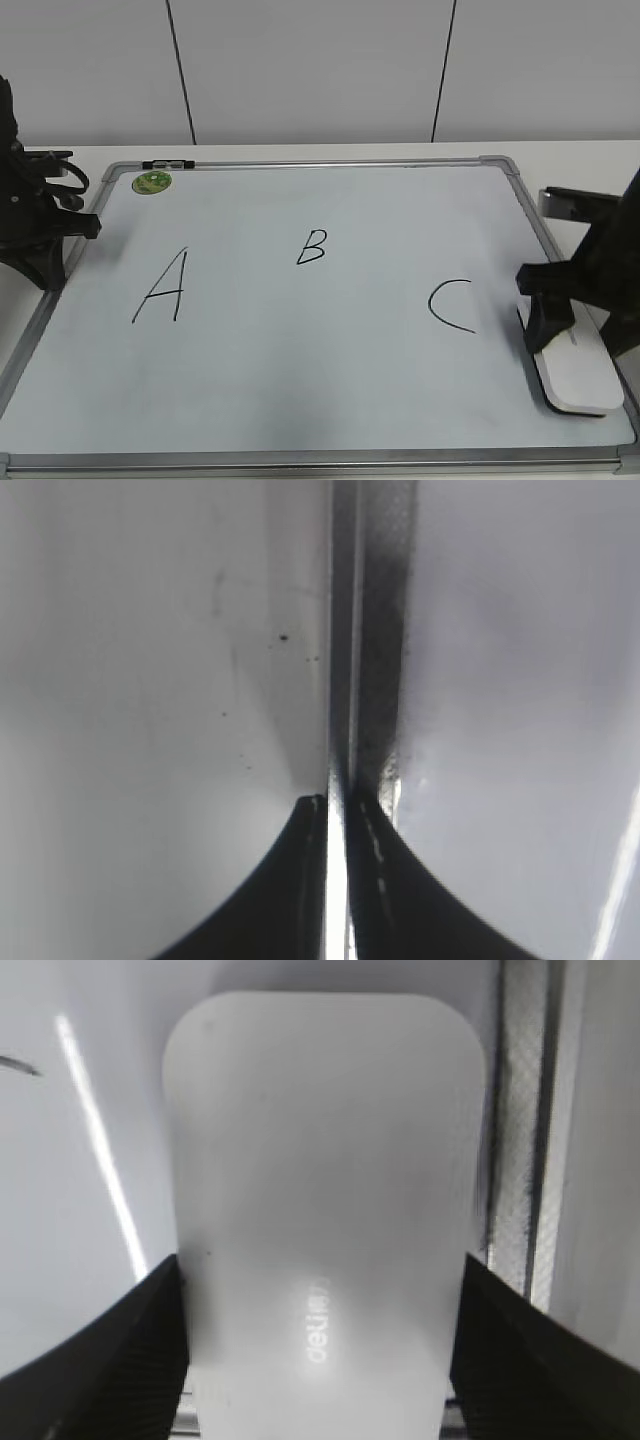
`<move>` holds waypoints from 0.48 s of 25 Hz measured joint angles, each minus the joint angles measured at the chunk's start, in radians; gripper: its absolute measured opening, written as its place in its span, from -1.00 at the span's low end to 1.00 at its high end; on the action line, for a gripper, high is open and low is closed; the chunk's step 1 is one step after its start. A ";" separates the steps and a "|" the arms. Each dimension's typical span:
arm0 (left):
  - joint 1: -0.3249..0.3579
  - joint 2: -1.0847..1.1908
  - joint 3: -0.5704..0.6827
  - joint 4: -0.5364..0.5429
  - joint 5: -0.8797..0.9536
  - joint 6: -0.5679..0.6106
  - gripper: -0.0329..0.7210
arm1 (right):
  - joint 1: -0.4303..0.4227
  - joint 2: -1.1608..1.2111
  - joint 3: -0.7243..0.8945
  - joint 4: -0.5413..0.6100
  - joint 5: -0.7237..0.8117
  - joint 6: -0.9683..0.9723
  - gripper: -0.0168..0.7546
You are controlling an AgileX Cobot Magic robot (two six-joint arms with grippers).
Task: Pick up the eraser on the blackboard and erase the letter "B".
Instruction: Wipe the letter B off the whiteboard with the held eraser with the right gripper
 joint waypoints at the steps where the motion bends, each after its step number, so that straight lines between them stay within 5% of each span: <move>1: 0.000 0.000 0.000 0.000 0.000 0.000 -0.85 | 0.000 0.000 -0.030 0.002 0.023 0.000 0.42; 12: 0.000 0.000 0.000 0.000 0.000 0.001 -0.85 | 0.019 0.123 -0.394 -0.002 0.260 -0.008 0.42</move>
